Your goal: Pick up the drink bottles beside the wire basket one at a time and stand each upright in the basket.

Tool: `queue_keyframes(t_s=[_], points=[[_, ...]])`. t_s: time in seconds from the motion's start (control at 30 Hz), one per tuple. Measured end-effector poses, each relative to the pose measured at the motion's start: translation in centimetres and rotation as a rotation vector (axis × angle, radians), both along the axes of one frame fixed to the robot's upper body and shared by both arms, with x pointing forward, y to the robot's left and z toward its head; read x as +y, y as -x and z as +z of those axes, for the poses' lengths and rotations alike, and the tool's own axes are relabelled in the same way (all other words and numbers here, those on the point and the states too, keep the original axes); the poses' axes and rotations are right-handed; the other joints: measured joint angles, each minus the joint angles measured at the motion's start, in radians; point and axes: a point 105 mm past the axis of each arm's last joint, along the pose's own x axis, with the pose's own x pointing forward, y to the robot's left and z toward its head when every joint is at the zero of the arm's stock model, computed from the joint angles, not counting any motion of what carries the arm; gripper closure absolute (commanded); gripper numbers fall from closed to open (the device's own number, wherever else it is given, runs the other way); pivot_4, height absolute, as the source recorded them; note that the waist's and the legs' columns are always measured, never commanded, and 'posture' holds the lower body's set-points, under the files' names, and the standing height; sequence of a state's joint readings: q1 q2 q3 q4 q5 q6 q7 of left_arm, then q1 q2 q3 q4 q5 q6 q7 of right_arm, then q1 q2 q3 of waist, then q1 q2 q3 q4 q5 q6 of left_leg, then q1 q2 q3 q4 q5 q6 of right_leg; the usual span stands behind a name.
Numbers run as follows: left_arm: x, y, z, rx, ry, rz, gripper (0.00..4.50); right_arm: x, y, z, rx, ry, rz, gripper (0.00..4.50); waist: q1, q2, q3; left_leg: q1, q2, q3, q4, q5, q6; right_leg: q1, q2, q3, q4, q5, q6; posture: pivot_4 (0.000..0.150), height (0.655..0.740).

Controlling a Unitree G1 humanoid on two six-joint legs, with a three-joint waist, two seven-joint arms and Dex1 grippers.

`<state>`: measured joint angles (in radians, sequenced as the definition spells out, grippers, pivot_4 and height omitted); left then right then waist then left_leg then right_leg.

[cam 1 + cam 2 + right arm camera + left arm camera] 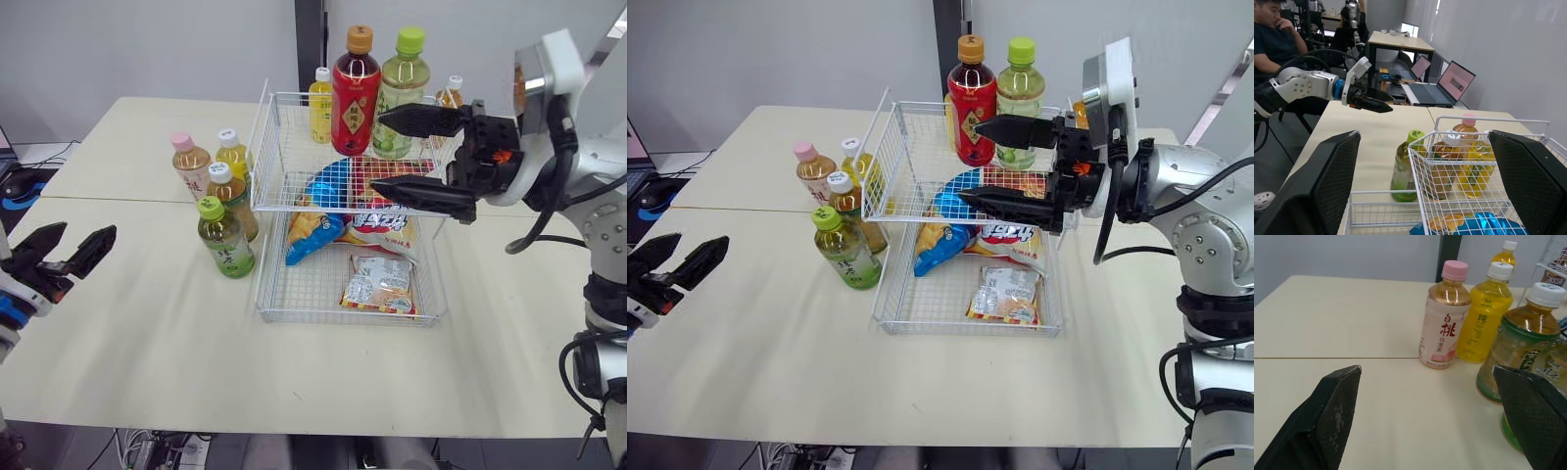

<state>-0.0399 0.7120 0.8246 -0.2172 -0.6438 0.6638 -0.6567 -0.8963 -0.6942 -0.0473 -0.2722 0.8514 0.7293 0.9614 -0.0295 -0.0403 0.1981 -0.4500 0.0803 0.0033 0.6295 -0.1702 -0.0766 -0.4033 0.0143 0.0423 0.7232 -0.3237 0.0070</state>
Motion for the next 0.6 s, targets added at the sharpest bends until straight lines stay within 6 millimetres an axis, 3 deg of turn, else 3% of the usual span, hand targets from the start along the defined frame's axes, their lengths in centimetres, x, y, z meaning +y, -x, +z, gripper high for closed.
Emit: queue_keyframes(t_s=[0.17, 0.4, 0.6], points=[[-1.0, -1.9, 1.8, -0.068, 0.001, 0.014, 0.02, 0.2, -0.2, 0.0, -0.006, -0.01, -0.001, 0.0, 0.003, 0.0, 0.0, 0.0, -0.001, -0.001, 0.0, 0.0, 0.0, 0.001, 0.001, -0.001, 0.0, 0.0, 0.0, 0.15, 0.74], [-4.8, -10.0, 3.7, -0.161, 0.032, -0.044, 0.02, 0.4, -0.1, 0.1, -0.05, -0.027, -0.06, 0.0, 0.012, -0.001, 0.0, 0.0, -0.001, 0.001, 0.001, 0.0, 0.0, 0.001, 0.001, 0.0, -0.001, 0.001, 0.001, 0.15, 0.74], [-6.6, -14.9, 3.6, -0.148, 0.015, -0.055, 0.02, 0.0, 0.1, 0.2, -0.074, -0.032, -0.128, 0.0, 0.003, -0.001, 0.0, -0.001, -0.001, 0.001, 0.0, 0.0, 0.0, 0.0, 0.001, 0.0, -0.001, 0.001, 0.001, 0.15, 0.74]])
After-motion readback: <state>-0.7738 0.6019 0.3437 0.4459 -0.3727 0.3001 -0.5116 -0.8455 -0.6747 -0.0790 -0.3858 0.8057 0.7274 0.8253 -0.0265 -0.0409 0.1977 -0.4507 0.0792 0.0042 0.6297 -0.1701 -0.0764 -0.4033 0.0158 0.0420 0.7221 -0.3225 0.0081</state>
